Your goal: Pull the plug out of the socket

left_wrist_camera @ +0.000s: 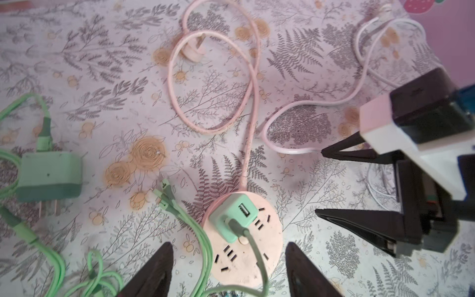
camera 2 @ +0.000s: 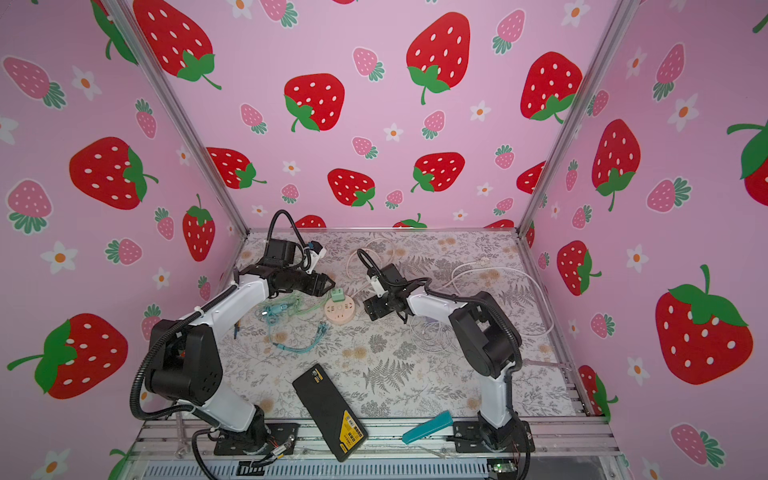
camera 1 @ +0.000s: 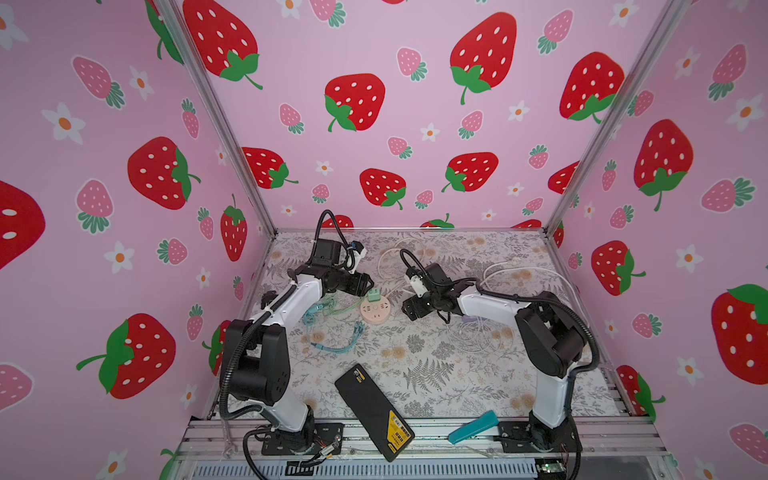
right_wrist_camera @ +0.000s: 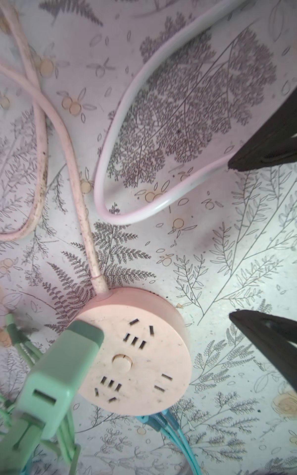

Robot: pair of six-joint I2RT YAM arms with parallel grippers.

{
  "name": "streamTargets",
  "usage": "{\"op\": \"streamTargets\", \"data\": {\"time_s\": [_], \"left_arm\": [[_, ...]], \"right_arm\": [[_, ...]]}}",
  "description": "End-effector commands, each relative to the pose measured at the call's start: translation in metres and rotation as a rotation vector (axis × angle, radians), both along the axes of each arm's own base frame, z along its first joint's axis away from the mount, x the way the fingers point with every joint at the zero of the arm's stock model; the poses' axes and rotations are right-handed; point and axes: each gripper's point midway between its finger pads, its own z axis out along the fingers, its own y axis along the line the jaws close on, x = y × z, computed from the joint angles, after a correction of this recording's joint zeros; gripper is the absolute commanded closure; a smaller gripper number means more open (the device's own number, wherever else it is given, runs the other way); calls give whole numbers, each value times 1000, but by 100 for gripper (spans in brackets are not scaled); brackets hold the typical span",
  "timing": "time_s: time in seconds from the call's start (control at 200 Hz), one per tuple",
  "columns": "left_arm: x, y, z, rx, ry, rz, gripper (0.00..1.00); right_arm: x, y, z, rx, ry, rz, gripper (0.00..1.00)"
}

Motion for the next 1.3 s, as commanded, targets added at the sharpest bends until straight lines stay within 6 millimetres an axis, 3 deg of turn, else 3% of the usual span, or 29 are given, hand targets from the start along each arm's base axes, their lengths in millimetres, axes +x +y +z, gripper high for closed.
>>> {"op": "streamTargets", "data": {"time_s": [0.0,0.085,0.35,0.601,0.811,1.296], "left_arm": [[-4,-15,11,-27,-122,-115,30],[-8,-21,12,-26,-170,-158,28],[-11,-44,-14,72,-150,-275,26],[0,-37,-41,207,-82,-273,28],[4,-29,-61,279,-26,-261,34],[1,-30,-65,287,-14,-265,58]], "right_arm": [[6,-2,21,85,-55,-17,13],[7,-8,21,101,-82,-38,13],[3,-8,32,161,-127,-34,14],[3,-6,27,163,-114,-27,14],[8,-12,19,118,-114,-62,14],[10,-11,7,90,-84,-73,15]]}}
